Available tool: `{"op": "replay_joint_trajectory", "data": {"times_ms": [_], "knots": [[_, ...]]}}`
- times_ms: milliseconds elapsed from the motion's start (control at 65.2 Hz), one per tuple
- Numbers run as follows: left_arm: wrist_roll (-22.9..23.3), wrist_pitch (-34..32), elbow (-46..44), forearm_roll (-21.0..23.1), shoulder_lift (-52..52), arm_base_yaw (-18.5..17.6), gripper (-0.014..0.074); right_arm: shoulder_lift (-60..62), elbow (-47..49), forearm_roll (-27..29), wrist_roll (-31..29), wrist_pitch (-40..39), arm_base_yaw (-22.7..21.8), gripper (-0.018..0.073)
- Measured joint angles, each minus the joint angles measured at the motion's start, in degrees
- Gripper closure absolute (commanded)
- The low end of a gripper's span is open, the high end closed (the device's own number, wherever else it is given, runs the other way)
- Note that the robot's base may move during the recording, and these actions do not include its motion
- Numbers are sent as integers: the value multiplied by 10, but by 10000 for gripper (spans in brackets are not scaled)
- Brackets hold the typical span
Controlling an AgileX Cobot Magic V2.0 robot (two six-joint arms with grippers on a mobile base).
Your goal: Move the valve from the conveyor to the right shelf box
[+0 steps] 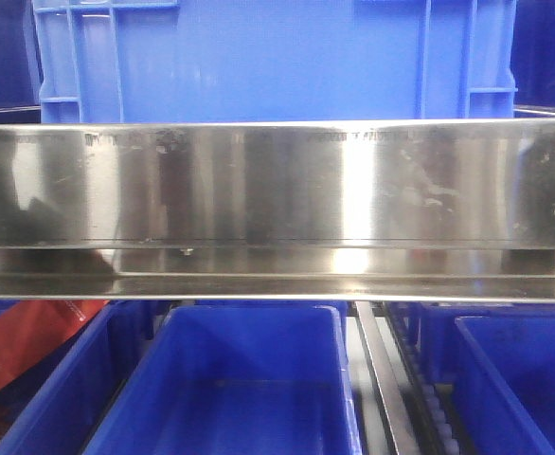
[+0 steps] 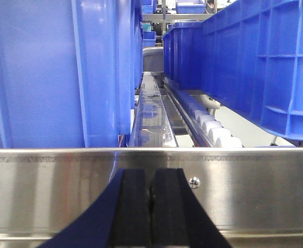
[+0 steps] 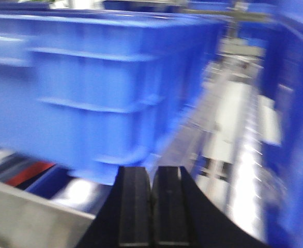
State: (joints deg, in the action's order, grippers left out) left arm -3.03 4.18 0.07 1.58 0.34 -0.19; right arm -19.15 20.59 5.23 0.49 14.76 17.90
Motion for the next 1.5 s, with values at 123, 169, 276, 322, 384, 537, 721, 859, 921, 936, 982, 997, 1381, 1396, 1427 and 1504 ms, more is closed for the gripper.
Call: {"op": "replay_joint_trajectory", "data": {"times_ms": [123, 169, 276, 322, 384, 537, 721, 859, 921, 936, 982, 997, 1381, 1396, 1427, 1504], "knots": [[0, 0, 0, 0, 0, 0, 707, 33, -33, -9, 22, -4, -70, 721], [0, 0, 0, 0, 0, 0, 707, 47, -43, -10, 23, -4, -96, 721], [0, 0, 0, 0, 0, 0, 707, 75, -65, -11, 9, -11, -143, 721], [0, 0, 0, 0, 0, 0, 707, 86, -77, -9, 3, -12, -160, 721], [0, 0, 0, 0, 0, 0, 707, 97, -91, -8, -5, -17, -176, 721], [0, 0, 0, 0, 0, 0, 707, 121, -139, -6, -11, -47, -199, 721], [0, 0, 0, 0, 0, 0, 707, 171, -192, 3, -26, -61, -204, 721], [0, -1, 0, 0, -1, 0, 707, 187, -204, 4, -26, -62, -204, 721], [0, -1, 0, 0, -1, 0, 707, 189, -204, 4, -26, -62, -204, 721], [0, -1, 0, 0, -1, 0, 707, 189, -204, 4, -26, -62, -204, 721], [0, -1, 0, 0, -1, 0, 707, 190, -205, 4, -26, -62, -204, 721], [0, -1, 0, 0, -1, 0, 707, 190, -205, 4, -27, -62, -204, 721], [0, -1, 0, 0, -1, 0, 707, 190, -205, 4, -28, -62, -204, 721], [0, -1, 0, 0, -1, 0, 707, 190, -205, 4, -28, -62, -204, 721], [0, -1, 0, 0, -1, 0, 707, 190, -205, 4, -28, -62, -204, 721], [0, -1, 0, 0, -1, 0, 707, 190, -205, 4, -28, -62, -204, 721]]}}
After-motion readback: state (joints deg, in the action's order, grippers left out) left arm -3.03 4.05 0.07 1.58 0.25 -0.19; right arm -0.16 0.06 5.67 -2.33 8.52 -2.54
